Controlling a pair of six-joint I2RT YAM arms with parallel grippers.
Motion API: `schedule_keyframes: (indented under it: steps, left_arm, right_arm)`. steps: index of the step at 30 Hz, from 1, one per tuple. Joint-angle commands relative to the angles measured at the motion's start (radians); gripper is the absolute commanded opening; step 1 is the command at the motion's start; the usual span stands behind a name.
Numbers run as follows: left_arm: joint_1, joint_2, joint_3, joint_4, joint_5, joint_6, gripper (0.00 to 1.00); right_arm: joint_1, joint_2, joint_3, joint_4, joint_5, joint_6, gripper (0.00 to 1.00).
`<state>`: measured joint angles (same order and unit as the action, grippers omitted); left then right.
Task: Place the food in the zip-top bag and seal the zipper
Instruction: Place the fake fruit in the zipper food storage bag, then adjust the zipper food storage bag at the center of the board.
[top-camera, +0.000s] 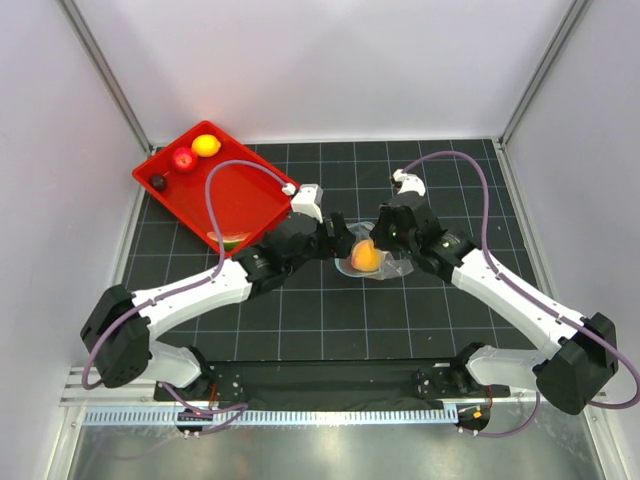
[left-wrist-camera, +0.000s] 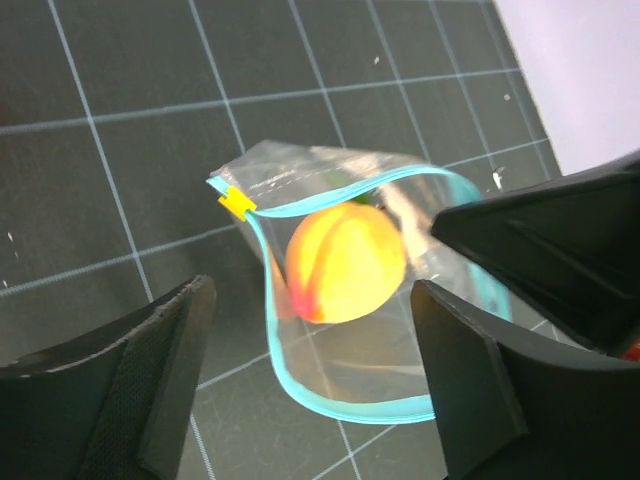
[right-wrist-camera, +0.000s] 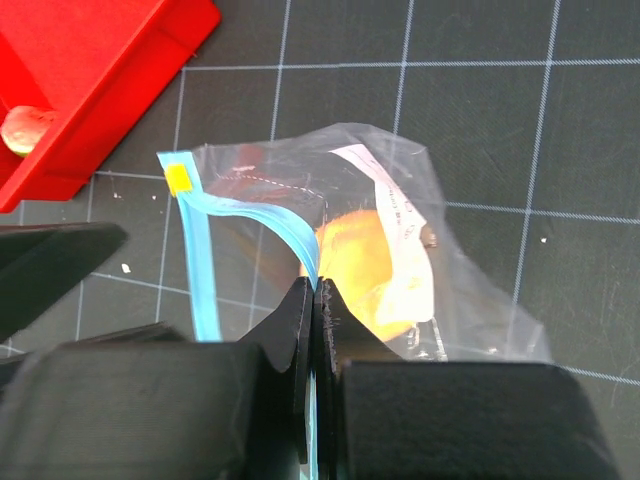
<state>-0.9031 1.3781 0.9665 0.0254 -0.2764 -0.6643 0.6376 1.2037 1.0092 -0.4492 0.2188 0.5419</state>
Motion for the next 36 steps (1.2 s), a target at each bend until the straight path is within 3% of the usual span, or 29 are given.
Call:
schedule_keyframes:
  steps: [1, 5, 8, 11, 12, 15, 24, 31, 36]
  left_arm:
    - [-0.002, 0.035, -0.009, -0.004, -0.018, -0.02, 0.82]
    - [-0.003, 0.104, 0.015, -0.002, -0.004, -0.032, 0.79]
    - [-0.006, 0.121, -0.009, 0.028, -0.017, -0.067, 0.69]
    - [-0.01, 0.118, -0.066, 0.094, -0.026, -0.096, 0.51]
    - [-0.01, 0.121, -0.074, 0.109, -0.012, -0.101, 0.31]
    - [-0.011, 0.125, -0.034, 0.076, 0.003, -0.086, 0.0]
    - [-0.01, 0.061, 0.261, -0.218, 0.005, 0.04, 0.0]
    - [0.016, 0.101, 0.179, -0.249, -0.026, 0.029, 0.0]
    - [0.02, 0.101, 0.187, -0.278, -0.037, 0.035, 0.0]
  right_arm:
    - [-0.003, -0.036, 0.006, 0.049, -0.021, 0.012, 0.01]
    - [-0.004, -0.044, 0.006, 0.046, -0.024, 0.009, 0.01]
    - [-0.003, -0.053, 0.006, 0.044, -0.019, 0.0, 0.01]
    - [-0.004, -0.062, 0.002, 0.043, -0.015, -0.008, 0.01]
    - [-0.004, -0.062, 0.0, 0.044, -0.012, -0.013, 0.01]
    - [-0.004, -0.055, -0.009, 0.043, -0.007, -0.026, 0.01]
    - [-0.001, 0.025, -0.031, 0.01, 0.049, -0.082, 0.01]
    - [-0.003, -0.019, 0.097, -0.097, 0.232, -0.178, 0.01]
    - [-0.003, -0.006, 0.112, -0.126, 0.237, -0.189, 0.01]
